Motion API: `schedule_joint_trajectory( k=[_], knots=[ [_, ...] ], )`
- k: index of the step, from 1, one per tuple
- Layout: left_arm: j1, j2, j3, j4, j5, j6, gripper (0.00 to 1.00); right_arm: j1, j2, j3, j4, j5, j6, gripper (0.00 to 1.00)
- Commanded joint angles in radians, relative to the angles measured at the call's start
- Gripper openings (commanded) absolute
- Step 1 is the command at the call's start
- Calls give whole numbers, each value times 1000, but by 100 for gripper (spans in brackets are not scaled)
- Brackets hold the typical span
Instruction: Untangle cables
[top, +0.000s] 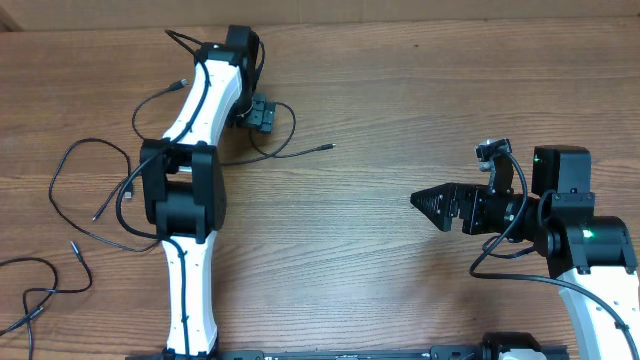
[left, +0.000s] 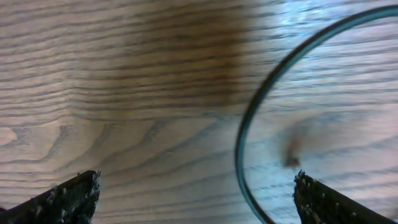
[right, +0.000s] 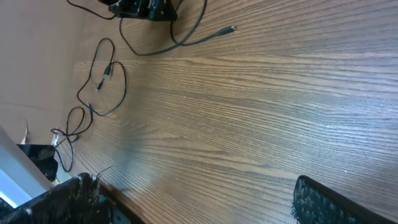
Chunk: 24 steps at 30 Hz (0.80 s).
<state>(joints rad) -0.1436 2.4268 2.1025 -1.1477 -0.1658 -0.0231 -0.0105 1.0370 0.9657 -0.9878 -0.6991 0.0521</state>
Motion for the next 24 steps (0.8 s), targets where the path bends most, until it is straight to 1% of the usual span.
schedule_joint_trajectory(
  k=[1, 12, 18, 24],
  knots=[
    [-1, 21, 0, 1, -52, -11, 100, 4, -2, 23, 1, 2, 0, 100],
    [0, 23, 0, 6, -56, 2, 100, 4, -2, 23, -7, 2, 0, 100],
    [0, 23, -6, -2, -81, 0, 100, 4, -2, 23, -7, 2, 0, 100],
    [0, 23, -84, 43, -81, 1, 100, 4, -2, 23, -6, 3, 0, 100]
  ],
)
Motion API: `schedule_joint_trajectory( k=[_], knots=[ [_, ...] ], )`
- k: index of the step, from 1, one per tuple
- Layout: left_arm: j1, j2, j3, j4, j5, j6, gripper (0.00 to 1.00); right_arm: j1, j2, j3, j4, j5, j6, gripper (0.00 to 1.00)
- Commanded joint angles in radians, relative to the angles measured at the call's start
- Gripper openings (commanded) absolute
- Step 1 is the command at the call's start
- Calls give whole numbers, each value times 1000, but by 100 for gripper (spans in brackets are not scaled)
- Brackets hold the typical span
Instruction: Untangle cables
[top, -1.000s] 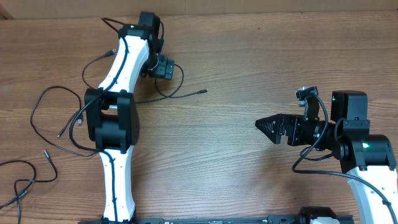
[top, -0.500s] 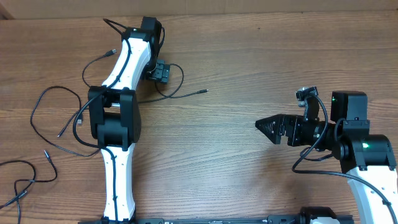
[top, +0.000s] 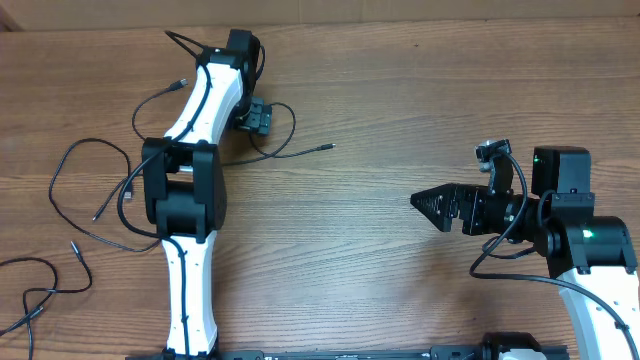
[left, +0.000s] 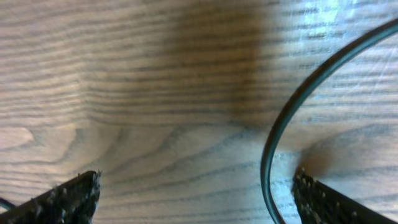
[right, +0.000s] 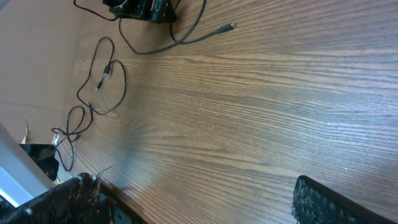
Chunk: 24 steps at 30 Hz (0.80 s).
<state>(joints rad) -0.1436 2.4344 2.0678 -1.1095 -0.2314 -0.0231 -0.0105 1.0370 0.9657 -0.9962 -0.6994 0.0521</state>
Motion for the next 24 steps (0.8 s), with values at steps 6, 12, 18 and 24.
schedule_joint_trajectory(
  k=[6, 12, 18, 24],
  knots=[
    [23, 16, -51, 49, -16, -39, 100, 4, -2, 23, 2, 3, 0, 100],
    [166, 16, -51, 43, -13, -90, 100, 4, -3, 23, 3, 3, 0, 100],
    [278, 16, -51, 33, 14, -124, 100, 4, -2, 23, 6, 3, 0, 100],
    [393, 16, -51, 25, 11, -271, 100, 4, -2, 23, 16, 3, 0, 100]
  ],
)
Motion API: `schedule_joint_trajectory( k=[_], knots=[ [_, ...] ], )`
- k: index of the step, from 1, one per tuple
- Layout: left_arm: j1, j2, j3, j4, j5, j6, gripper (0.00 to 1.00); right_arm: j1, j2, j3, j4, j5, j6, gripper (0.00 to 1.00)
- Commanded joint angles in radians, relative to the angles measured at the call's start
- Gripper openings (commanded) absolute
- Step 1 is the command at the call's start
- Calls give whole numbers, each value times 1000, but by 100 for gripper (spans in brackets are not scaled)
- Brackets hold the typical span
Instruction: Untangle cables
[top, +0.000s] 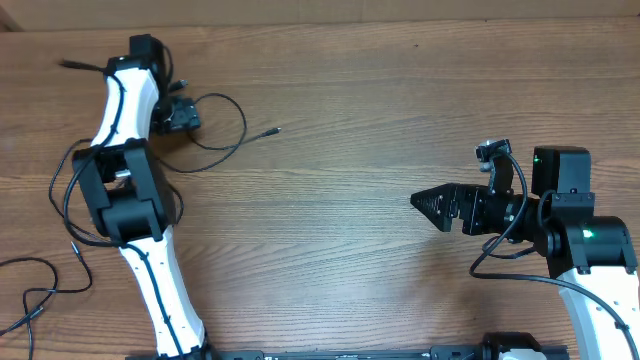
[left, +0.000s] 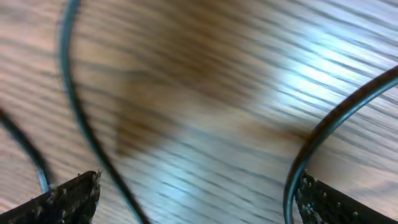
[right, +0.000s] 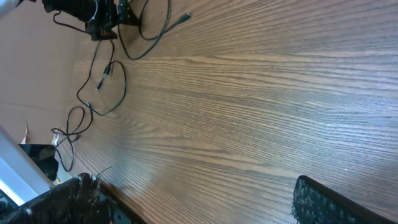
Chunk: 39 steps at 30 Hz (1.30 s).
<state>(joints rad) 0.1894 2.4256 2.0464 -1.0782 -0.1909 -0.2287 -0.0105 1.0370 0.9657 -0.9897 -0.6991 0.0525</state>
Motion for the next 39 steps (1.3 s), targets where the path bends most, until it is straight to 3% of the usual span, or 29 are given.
schedule_joint_trajectory(
  k=[1, 3, 6, 9, 13, 17, 19, 25, 30, 35, 39],
  knots=[
    [80, 24, -30, -12, -14, -79, 100, 4, -2, 23, 11, 3, 0, 100],
    [117, 24, -30, -27, 66, -138, 100, 4, -2, 23, 11, 3, 0, 100],
    [140, 23, -16, -2, 251, -27, 100, 4, -2, 23, 17, 3, 0, 100],
    [130, 0, 35, -24, 263, -18, 100, 4, -3, 23, 13, 3, 0, 100],
    [111, -58, 276, -181, 266, 33, 100, 4, -2, 23, 14, 2, 0, 100],
    [96, -160, 481, -339, 136, 39, 100, 4, -2, 23, 15, 3, 0, 100],
    [92, -227, 503, -387, 131, 39, 100, 4, -2, 23, 16, 4, -1, 100],
    [-72, -483, 503, -612, 136, 103, 100, 4, -3, 23, 148, 30, 0, 100],
    [-304, -572, 422, -612, 153, 121, 100, 4, -3, 42, 216, 161, 54, 100],
    [-507, -579, 240, -612, 126, 24, 100, 4, -3, 93, 220, 308, 51, 100],
    [-620, -614, 95, -612, -10, -142, 100, 4, -2, 92, 219, 371, 51, 100]
  ],
)
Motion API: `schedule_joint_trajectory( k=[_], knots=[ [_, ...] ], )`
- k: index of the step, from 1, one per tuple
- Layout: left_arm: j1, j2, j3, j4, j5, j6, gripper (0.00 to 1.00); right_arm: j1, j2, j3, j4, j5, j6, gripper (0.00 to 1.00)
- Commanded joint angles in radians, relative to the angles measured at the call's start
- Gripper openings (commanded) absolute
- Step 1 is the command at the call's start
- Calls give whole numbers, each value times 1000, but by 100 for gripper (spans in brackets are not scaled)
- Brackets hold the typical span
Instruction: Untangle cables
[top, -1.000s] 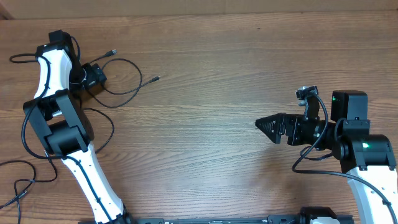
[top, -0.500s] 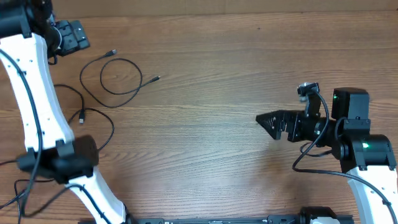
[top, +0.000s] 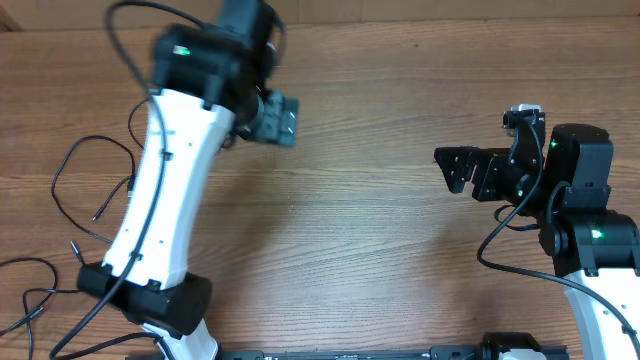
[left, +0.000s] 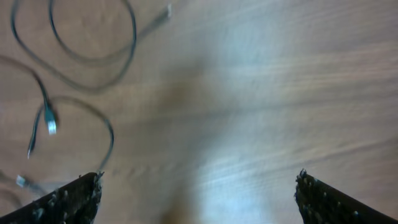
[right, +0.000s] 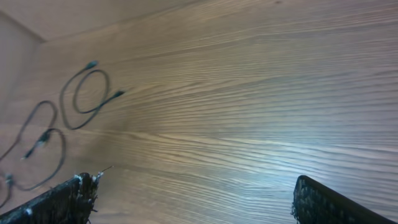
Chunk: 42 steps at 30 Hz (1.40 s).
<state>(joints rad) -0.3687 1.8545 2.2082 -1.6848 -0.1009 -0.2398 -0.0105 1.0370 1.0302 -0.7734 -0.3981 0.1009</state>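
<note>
Several thin black cables lie loose on the wooden table's left side. In the left wrist view one loop (left: 93, 57) ends in a plug at the top, and a second cable (left: 48, 118) lies below it. The overhead view shows a cable (top: 60, 172) left of the arm and another (top: 30, 262) near the front left corner. My left gripper (top: 275, 118) (left: 199, 177) hangs high above the table, open and empty. My right gripper (top: 452, 168) (right: 197, 179) is open at the right, far from the cables (right: 87, 93).
The raised white left arm (top: 165, 190) hides part of the cable area in the overhead view. Bare wood table (top: 380, 260) lies between the two grippers. The table's far edge (top: 400, 20) runs along the top.
My left gripper was low over a cable loop at the far left. Now it is raised high and further right, open, with the cables on the table. My right gripper has tilted and drawn back slightly.
First my left gripper stood low and open, a cable loop between its fingers, left of centre. Then it sat lower on the loop. Later gripper and loop were further left. Now it is lifted clear and the loop lies among the other cables.
</note>
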Motion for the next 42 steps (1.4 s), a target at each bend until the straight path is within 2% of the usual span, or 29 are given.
schedule_joint_trajectory(
  k=[1, 7, 13, 22, 28, 33, 36, 39, 42],
  knots=[
    [-103, -64, -94, -5, -98, -136, 100, 4, -2, 27, 2, 69, 3, 100],
    [-246, -112, -121, -5, -70, -196, 100, 4, -2, 27, 2, 68, 3, 100],
    [-389, -109, -121, 46, -82, -206, 100, 4, -2, 27, 2, 68, 3, 100],
    [-395, -109, -121, 45, -82, -206, 100, 4, -2, 27, 2, 69, 3, 100],
    [-389, -109, -121, 39, -90, -175, 100, 4, -2, 27, 2, 69, 3, 100],
    [-381, -134, -121, 46, -124, -103, 100, 4, -2, 27, 2, 69, 3, 100],
    [-369, -264, -171, 138, -150, -94, 100, 4, -2, 27, 2, 69, 3, 100],
    [-319, -427, -367, 330, -106, 36, 100, 4, -2, 27, 2, 69, 3, 100],
    [-258, -565, -576, 502, 19, 169, 100, 4, -2, 27, 2, 69, 3, 100]
  ],
)
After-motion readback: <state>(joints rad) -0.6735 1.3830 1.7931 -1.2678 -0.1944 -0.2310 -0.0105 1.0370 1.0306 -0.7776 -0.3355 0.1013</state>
